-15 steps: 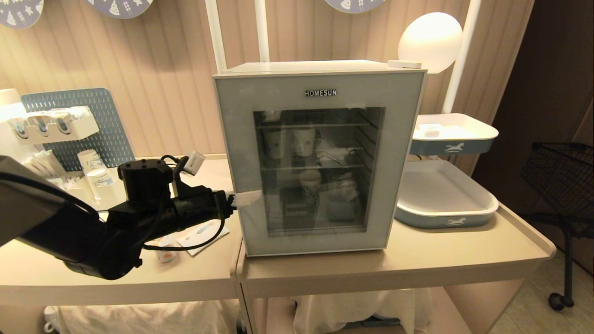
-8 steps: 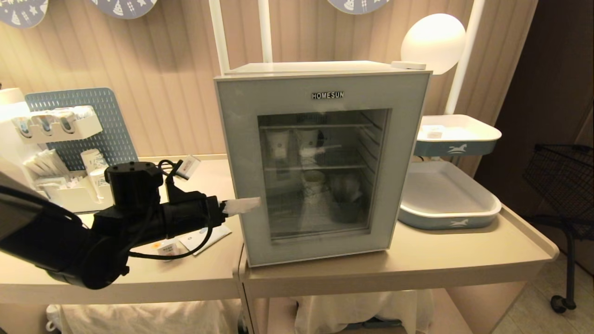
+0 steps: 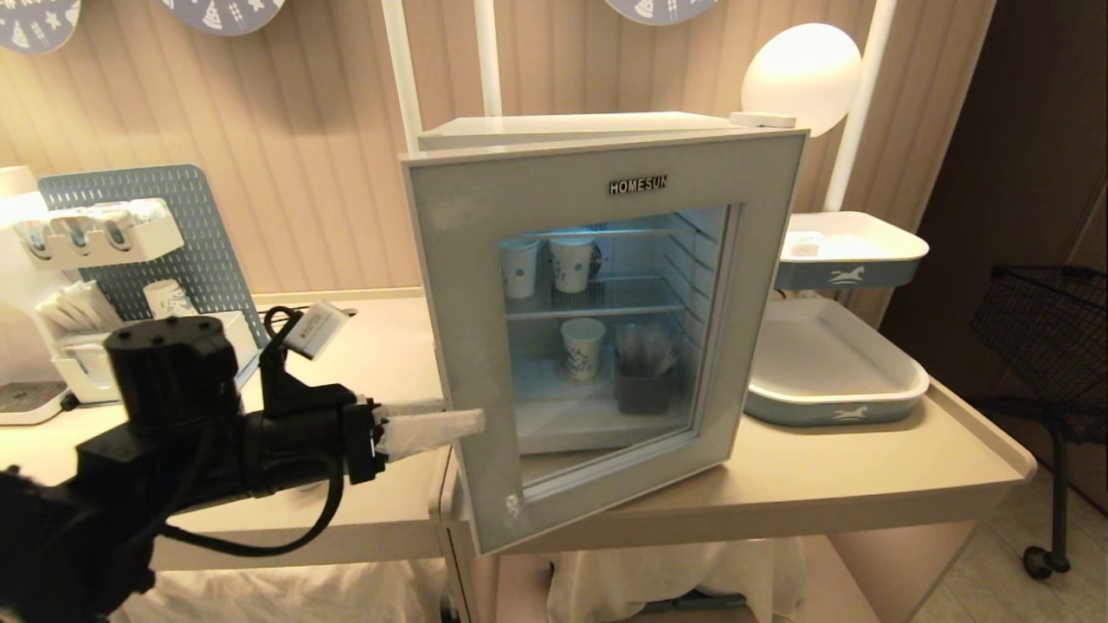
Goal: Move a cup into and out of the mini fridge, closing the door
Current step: Open the freezer door
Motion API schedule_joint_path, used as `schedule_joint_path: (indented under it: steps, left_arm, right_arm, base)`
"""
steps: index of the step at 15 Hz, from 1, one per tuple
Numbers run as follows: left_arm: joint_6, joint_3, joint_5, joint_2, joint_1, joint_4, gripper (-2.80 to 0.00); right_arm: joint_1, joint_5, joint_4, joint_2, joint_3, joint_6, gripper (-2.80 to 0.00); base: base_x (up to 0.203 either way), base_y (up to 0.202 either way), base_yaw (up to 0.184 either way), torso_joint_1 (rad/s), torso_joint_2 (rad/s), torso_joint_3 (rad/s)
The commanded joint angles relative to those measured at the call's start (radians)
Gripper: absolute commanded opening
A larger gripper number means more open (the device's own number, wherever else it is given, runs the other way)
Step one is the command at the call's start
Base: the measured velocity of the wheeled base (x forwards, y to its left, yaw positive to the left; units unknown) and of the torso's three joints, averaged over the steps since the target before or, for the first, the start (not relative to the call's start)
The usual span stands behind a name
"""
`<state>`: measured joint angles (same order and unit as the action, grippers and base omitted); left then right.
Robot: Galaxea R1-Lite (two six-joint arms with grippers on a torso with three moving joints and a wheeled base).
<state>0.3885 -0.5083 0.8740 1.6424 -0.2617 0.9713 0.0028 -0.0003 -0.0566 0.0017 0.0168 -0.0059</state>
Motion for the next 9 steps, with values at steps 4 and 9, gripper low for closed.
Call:
schedule_joint_path:
  steps: [4,9]
  left_arm:
    - [0.007,0.161,-0.003,-0.401,-0.014,-0.075,0.00]
    - [0.003,0.189,-0.037,-0.830,-0.027,-0.593,0.00]
  right_arm:
    - [0.000,0.000,0.000,0.000,0.000,0.000,-2.80]
    - [0.000,0.000,-0.002,0.001,0.002,0.000,-2.80]
  base:
    - [0.000,0.000,0.000,0.000,0.00,0.000]
    - [0.000,0.000,0.000,0.000,0.00,0.000]
